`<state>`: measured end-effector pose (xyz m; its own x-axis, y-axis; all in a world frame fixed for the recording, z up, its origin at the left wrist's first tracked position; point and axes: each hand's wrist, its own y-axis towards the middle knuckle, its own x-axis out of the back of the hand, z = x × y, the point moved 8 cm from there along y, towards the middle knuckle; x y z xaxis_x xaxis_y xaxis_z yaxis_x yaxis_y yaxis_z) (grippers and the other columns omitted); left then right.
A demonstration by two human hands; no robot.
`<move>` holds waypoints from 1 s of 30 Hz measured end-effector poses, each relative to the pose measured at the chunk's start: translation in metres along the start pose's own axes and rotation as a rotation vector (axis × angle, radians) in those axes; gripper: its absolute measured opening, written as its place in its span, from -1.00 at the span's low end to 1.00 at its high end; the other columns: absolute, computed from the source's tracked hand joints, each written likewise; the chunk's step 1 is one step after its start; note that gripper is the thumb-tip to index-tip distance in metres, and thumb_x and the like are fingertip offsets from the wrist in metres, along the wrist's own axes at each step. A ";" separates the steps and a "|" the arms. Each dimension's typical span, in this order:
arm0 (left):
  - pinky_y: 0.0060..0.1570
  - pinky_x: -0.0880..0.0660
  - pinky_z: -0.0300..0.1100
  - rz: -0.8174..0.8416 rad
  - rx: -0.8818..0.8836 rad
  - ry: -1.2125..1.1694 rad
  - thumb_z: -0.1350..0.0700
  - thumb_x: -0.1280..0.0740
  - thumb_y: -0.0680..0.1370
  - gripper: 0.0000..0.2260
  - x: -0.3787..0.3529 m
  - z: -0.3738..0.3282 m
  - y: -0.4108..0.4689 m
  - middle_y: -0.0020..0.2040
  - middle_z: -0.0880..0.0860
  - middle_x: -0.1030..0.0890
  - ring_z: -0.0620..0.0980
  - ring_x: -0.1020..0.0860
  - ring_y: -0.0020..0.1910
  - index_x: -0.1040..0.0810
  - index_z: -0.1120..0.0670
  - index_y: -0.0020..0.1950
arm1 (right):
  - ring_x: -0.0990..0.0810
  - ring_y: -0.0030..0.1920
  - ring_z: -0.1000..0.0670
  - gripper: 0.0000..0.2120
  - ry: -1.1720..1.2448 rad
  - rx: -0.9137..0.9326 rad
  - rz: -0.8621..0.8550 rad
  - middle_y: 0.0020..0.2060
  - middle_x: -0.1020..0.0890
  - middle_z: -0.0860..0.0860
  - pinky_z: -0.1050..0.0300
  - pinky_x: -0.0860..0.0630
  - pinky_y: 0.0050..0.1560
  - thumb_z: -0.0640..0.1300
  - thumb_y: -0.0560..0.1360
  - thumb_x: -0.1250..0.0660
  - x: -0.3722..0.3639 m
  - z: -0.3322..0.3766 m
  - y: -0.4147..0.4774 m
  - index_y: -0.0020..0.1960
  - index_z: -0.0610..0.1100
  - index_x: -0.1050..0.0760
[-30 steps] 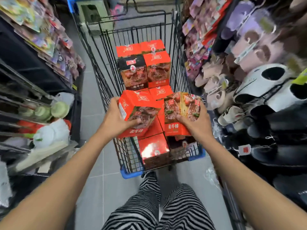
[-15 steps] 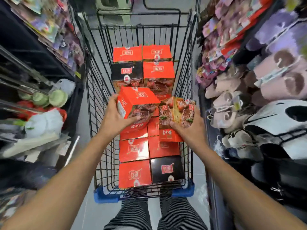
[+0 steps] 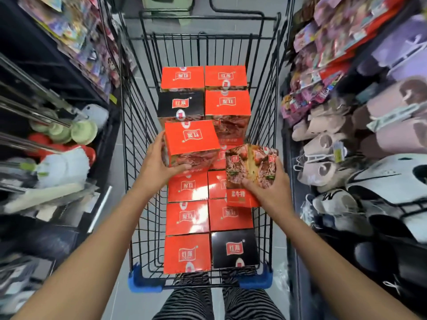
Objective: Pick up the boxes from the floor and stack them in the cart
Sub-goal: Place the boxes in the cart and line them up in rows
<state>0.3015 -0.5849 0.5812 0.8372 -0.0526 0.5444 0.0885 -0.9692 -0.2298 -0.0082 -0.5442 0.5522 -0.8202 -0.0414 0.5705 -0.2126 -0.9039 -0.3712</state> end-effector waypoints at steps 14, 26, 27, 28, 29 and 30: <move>-0.02 -0.46 -0.38 0.135 0.085 -0.111 0.20 -0.49 0.43 -0.43 0.005 0.004 0.001 0.05 -0.23 -0.57 -0.48 -0.52 -0.08 -0.34 0.00 0.38 | -0.28 0.39 -0.06 0.07 0.035 0.029 -0.133 0.36 -0.30 -0.08 0.14 -0.24 0.28 0.18 0.27 -0.54 0.004 0.033 -0.028 0.57 -0.03 0.00; 0.19 -0.32 -0.19 0.318 0.067 -0.059 -0.24 -0.47 0.35 -0.15 -0.033 -0.152 -0.042 0.27 -0.14 -0.36 -0.13 -0.38 0.21 -0.16 -0.02 0.51 | -0.23 0.43 -0.08 0.16 0.016 0.237 -0.220 0.39 -0.25 -0.14 0.18 -0.16 0.34 0.23 0.21 -0.54 0.013 0.082 -0.067 0.57 -0.02 0.06; 0.11 -0.34 -0.23 0.372 0.125 -0.107 -0.18 -0.50 0.35 -0.16 -0.041 -0.148 -0.037 0.20 -0.14 -0.39 -0.14 -0.41 0.11 -0.17 0.00 0.50 | -0.24 0.42 -0.09 0.16 0.013 0.263 -0.229 0.37 -0.26 -0.13 0.15 -0.18 0.35 0.27 0.19 -0.51 0.014 0.085 -0.070 0.57 -0.01 0.07; 0.04 -0.39 -0.24 0.400 0.165 -0.154 -0.13 -0.53 0.34 -0.17 -0.047 -0.144 -0.033 0.17 -0.14 -0.44 -0.15 -0.45 0.04 -0.20 0.03 0.48 | -0.25 0.41 -0.09 0.16 0.006 0.286 -0.232 0.36 -0.27 -0.13 0.13 -0.20 0.35 0.31 0.18 -0.46 0.015 0.088 -0.073 0.57 0.00 0.07; 0.00 -0.44 -0.24 0.403 0.186 -0.194 -0.10 -0.57 0.31 -0.16 -0.050 -0.139 -0.030 0.15 -0.12 -0.50 -0.15 -0.50 0.00 -0.24 0.06 0.46 | -0.26 0.40 -0.09 0.16 -0.005 0.299 -0.231 0.35 -0.27 -0.12 0.10 -0.23 0.36 0.34 0.17 -0.43 0.015 0.090 -0.075 0.57 0.00 0.08; 0.02 -0.49 -0.20 0.391 0.185 -0.223 -0.09 -0.60 0.25 -0.12 -0.051 -0.136 -0.028 0.14 -0.07 -0.54 -0.12 -0.54 0.00 -0.27 0.07 0.45 | -0.25 0.40 -0.08 0.18 -0.007 0.303 -0.215 0.35 -0.26 -0.11 0.07 -0.24 0.38 0.36 0.16 -0.43 0.014 0.089 -0.077 0.57 0.02 0.10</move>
<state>0.1830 -0.5877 0.6694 0.9205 -0.3313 0.2070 -0.1778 -0.8272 -0.5331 0.0441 -0.5131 0.6544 -0.7700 0.1606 0.6174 -0.2114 -0.9774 -0.0094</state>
